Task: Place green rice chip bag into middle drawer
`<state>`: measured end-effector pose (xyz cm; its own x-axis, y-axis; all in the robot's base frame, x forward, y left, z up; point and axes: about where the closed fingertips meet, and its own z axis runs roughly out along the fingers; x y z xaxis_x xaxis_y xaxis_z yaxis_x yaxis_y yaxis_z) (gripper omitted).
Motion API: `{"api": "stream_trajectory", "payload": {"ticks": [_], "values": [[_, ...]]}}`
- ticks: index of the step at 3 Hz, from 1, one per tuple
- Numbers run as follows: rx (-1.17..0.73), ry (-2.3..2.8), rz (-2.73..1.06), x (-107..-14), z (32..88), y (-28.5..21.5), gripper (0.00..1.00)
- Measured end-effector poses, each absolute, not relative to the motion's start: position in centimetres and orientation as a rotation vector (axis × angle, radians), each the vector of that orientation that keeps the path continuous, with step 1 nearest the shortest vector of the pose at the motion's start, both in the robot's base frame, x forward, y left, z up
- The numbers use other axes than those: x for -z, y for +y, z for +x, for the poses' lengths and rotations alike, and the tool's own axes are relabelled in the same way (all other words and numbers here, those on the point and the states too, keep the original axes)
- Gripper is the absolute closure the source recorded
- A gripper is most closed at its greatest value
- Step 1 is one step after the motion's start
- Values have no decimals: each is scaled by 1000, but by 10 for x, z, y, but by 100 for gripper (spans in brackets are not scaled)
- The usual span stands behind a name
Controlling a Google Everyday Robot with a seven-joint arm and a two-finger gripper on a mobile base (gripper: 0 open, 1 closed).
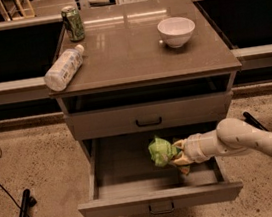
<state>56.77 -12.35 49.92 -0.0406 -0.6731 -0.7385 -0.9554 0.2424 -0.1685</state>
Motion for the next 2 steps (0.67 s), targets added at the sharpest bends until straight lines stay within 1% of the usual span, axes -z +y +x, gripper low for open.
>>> {"api": "stream_trajectory", "payload": {"ticks": [1,2], "values": [[-522,1745,-1570,-463,567,-120,84],[-528,1745,-1570,-459,566,-119,61]]}}
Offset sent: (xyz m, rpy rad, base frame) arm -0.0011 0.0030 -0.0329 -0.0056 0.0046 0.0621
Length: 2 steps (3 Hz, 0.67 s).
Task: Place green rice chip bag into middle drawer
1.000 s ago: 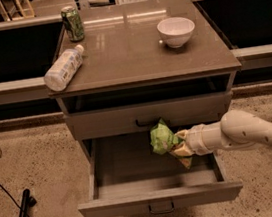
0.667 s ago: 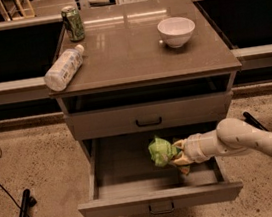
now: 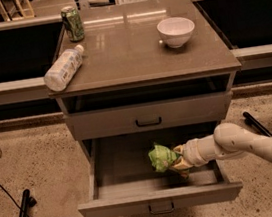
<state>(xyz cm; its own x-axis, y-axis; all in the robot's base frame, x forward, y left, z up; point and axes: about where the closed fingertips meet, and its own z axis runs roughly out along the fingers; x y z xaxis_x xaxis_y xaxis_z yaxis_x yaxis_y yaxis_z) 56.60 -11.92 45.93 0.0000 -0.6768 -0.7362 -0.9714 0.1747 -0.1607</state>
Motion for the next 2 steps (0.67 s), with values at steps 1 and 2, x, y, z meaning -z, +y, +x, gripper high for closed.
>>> {"api": "stream_trajectory", "payload": {"ticks": [1,2], "values": [[-528,1745,-1570,-459,566,-119,38],[-528,1745,-1570,-459,566,-119,15]]}}
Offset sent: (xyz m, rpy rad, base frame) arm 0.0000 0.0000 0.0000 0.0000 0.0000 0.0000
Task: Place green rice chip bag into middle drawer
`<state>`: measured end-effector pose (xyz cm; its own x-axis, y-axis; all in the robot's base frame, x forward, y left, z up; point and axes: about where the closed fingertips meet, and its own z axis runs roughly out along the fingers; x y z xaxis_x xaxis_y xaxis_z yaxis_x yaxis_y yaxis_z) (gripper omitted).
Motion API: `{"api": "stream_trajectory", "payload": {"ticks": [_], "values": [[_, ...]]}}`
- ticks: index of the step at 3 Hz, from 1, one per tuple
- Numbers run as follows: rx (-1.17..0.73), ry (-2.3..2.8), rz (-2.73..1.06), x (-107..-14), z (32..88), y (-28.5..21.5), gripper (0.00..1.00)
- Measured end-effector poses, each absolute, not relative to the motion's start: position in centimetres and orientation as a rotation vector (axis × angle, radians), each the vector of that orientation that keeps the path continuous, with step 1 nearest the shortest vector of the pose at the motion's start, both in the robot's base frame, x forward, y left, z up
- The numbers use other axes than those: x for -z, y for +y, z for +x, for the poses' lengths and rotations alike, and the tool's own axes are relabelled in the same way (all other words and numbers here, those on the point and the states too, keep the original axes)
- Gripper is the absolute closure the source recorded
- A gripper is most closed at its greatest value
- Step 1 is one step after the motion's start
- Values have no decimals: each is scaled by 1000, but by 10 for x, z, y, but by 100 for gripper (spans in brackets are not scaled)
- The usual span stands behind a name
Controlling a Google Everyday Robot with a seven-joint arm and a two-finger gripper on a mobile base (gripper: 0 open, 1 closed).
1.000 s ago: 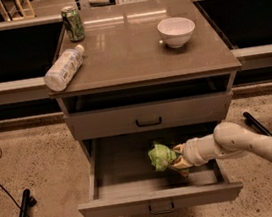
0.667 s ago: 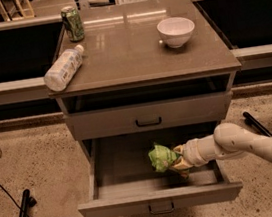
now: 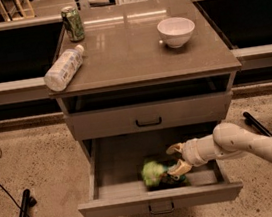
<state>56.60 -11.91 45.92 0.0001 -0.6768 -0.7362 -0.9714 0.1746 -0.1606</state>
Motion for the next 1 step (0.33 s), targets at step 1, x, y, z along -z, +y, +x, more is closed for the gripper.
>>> {"api": "stream_trajectory", "payload": {"ticks": [1], "values": [[-528,1745,-1570,-459,566,-119,0]]}}
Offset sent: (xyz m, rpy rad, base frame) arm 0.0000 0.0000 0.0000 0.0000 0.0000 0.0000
